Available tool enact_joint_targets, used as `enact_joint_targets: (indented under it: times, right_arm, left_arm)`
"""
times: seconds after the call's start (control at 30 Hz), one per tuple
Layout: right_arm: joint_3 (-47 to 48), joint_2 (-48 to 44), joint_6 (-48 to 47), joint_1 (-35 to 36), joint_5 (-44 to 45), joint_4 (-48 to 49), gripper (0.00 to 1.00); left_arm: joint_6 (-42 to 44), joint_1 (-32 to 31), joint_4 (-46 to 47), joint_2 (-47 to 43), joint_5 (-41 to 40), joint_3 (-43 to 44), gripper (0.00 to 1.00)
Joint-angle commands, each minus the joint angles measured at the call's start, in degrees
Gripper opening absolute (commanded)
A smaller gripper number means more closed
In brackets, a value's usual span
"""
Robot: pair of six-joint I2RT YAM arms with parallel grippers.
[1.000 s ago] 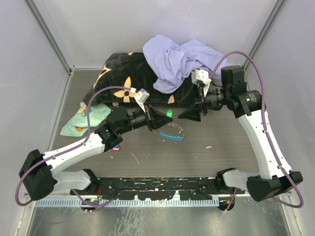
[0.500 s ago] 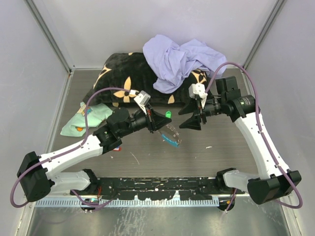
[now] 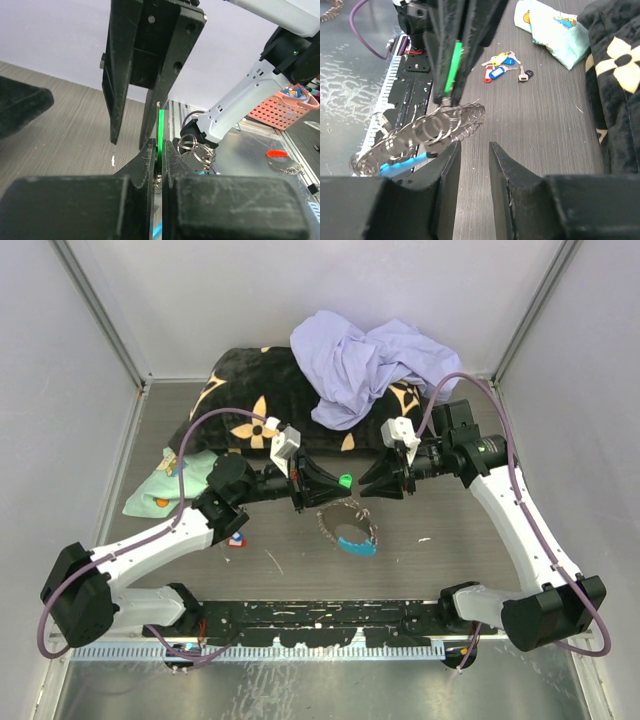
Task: Remove the keys from the keyring
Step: Remove the key from the keyring.
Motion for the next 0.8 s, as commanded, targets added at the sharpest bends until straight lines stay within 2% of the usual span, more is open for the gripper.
enact_joint_targets:
  times: [0.0,0.27,0.77]
  right_arm:
    - [0.2,-0.5,-8.8,0.9,-5.1,-3.6,0.34]
    - [1.6,0.4,-7.1,3.0,-4.3,-2.1,0.34]
    - [2.8,0.5,-4.5,4.8,-5.0,-1.1,0.31]
  left_arm:
    - [-2.4,1.8,13.5,1.5,7.7,0.7,0.00]
    - [-3.8,2.2,18.2,3.5,10.7,1.7,0.00]
    - [-7.6,2.2,24.2,6.4,11.1,1.5,0.00]
